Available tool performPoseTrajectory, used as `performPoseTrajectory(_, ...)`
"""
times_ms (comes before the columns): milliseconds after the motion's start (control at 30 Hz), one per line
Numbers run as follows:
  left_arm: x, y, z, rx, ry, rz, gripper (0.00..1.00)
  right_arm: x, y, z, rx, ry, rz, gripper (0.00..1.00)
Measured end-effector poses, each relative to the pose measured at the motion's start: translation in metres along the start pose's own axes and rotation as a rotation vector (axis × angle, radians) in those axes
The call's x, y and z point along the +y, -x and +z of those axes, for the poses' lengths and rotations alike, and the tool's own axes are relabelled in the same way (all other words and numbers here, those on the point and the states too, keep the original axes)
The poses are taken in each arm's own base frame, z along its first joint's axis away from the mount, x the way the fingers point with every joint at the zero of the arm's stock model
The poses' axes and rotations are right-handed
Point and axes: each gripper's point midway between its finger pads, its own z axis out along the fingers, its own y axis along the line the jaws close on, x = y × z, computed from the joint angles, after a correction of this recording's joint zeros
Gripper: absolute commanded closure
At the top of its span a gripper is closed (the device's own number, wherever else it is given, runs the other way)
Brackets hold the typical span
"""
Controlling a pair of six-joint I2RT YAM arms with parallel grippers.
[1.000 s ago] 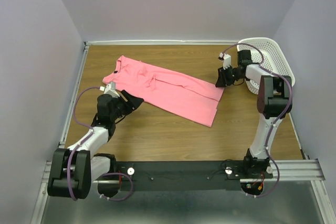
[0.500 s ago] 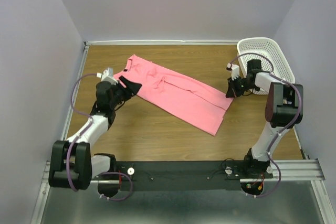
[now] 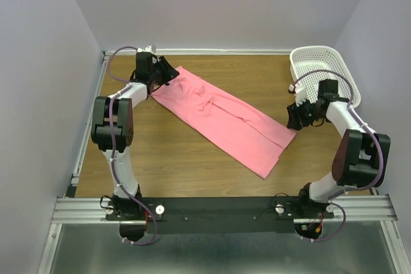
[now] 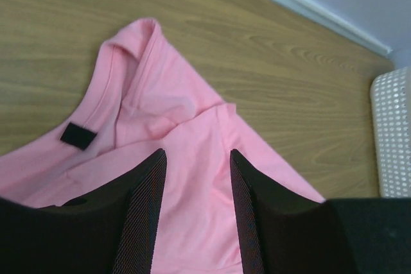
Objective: Fold and stack the t-shirts
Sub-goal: Fold the tshirt
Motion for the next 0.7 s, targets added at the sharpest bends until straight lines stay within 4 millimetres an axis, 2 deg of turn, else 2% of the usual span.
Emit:
performPoseTrajectory(33, 0.005, -0.007, -0.001, 0.016, 0.012, 0.001, 0.45, 0.001, 0.007, -0.002, -0.016, 0.011, -0.005, 0.4)
performPoseTrajectory(67, 0.006, -0.008, -0.004, 0.019, 0.017, 0.006, 0.41, 0.001, 0.024, -0.002, -0.054, 0.035, -0.023, 0.4)
performPoseTrajectory(100, 0.01, -0.013, -0.01, 0.023, 0.034, 0.02, 0.37, 0.0, 0.033, -0.001, -0.068, 0.044, -0.036, 0.4)
performPoseTrajectory(133, 0.009, -0.012, -0.024, 0.009, 0.049, 0.046, 0.29, 0.004, 0.052, 0.005, -0.089, 0.088, -0.053, 0.4)
performPoseTrajectory(167, 0.005, -0.012, -0.039, -0.001, 0.057, 0.058, 0.24, 0.004, 0.064, 0.008, -0.107, 0.103, -0.068, 0.4)
performPoseTrajectory(200, 0.002, -0.007, -0.05, -0.027, 0.058, 0.084, 0.19, 0.006, 0.086, 0.018, -0.133, 0.136, -0.093, 0.39)
performPoseTrajectory(267, -0.021, 0.011, -0.096, -0.126, 0.037, 0.152, 0.05, 0.014, 0.124, 0.037, -0.159, 0.213, -0.113, 0.36)
performPoseTrajectory(300, -0.04, 0.026, -0.134, -0.223, 0.006, 0.207, 0.02, 0.017, 0.149, 0.051, -0.189, 0.25, -0.117, 0.35)
performPoseTrajectory(333, -0.052, 0.033, -0.157, -0.284, -0.017, 0.233, 0.02, 0.025, 0.173, 0.07, -0.209, 0.299, -0.113, 0.34)
performPoseTrajectory(367, -0.072, 0.046, -0.192, -0.377, -0.061, 0.284, 0.02, 0.03, 0.185, 0.084, -0.21, 0.326, -0.114, 0.33)
performPoseTrajectory(400, -0.085, 0.053, -0.215, -0.439, -0.092, 0.312, 0.02, 0.036, 0.205, 0.105, -0.214, 0.356, -0.093, 0.33)
performPoseTrajectory(433, -0.099, 0.058, -0.244, -0.51, -0.127, 0.349, 0.02, 0.04, 0.22, 0.12, -0.215, 0.369, -0.075, 0.32)
performPoseTrajectory(500, -0.114, 0.058, -0.283, -0.591, -0.164, 0.399, 0.02, 0.054, 0.256, 0.161, -0.232, 0.392, -0.037, 0.31)
performPoseTrajectory(567, -0.121, 0.056, -0.307, -0.628, -0.174, 0.436, 0.02, 0.076, 0.275, 0.19, -0.229, 0.422, 0.017, 0.3)
performPoseTrajectory(600, -0.119, 0.05, -0.314, -0.625, -0.165, 0.454, 0.02, 0.083, 0.283, 0.198, -0.231, 0.425, 0.044, 0.29)
performPoseTrajectory(667, -0.113, 0.037, -0.325, -0.62, -0.153, 0.479, 0.02, 0.105, 0.293, 0.22, -0.219, 0.43, 0.109, 0.18)
performPoseTrajectory(700, -0.107, 0.03, -0.326, -0.605, -0.141, 0.484, 0.02, 0.113, 0.297, 0.226, -0.217, 0.431, 0.139, 0.18)
